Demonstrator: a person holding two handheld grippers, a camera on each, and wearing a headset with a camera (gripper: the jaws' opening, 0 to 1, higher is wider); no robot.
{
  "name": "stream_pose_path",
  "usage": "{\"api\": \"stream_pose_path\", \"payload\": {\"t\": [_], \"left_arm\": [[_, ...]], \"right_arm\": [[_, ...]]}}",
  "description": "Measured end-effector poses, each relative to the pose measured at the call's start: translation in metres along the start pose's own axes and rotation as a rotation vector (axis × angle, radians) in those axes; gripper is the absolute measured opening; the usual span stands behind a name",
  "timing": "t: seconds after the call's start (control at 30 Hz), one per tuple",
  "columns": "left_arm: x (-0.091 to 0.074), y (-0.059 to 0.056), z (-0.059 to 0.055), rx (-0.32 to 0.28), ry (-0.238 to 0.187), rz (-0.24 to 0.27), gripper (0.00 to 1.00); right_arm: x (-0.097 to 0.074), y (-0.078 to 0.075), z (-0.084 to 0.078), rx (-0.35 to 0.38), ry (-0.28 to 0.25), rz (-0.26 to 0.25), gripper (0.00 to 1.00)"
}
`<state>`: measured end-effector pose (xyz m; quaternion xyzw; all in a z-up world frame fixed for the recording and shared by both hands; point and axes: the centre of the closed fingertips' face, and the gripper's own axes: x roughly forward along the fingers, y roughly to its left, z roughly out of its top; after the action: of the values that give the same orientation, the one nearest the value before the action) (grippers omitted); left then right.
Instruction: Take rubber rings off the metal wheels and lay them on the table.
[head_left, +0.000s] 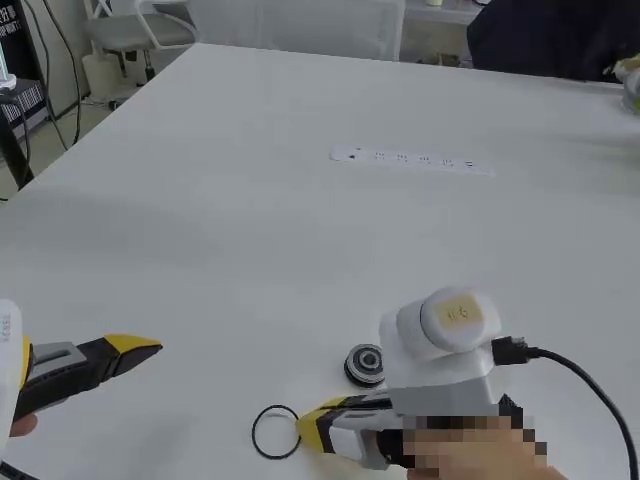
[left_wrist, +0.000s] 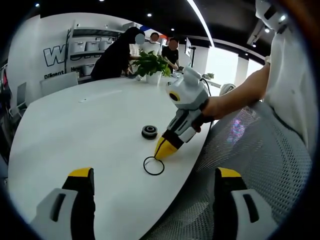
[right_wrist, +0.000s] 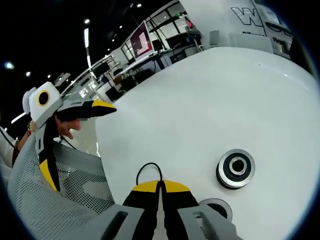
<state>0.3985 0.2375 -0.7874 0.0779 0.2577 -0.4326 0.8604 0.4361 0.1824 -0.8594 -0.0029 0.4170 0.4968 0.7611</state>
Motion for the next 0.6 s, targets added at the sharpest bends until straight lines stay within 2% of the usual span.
{"api": "stream_pose_path", "payload": {"t": [0.6], "left_arm": [[0.0006,-0.001,-0.0016,0.007,0.013,-0.004,0.99]], "right_arm": [[0.0009,0.0004,0.0018,-0.017,-0.006,-0.004,0.0]]}}
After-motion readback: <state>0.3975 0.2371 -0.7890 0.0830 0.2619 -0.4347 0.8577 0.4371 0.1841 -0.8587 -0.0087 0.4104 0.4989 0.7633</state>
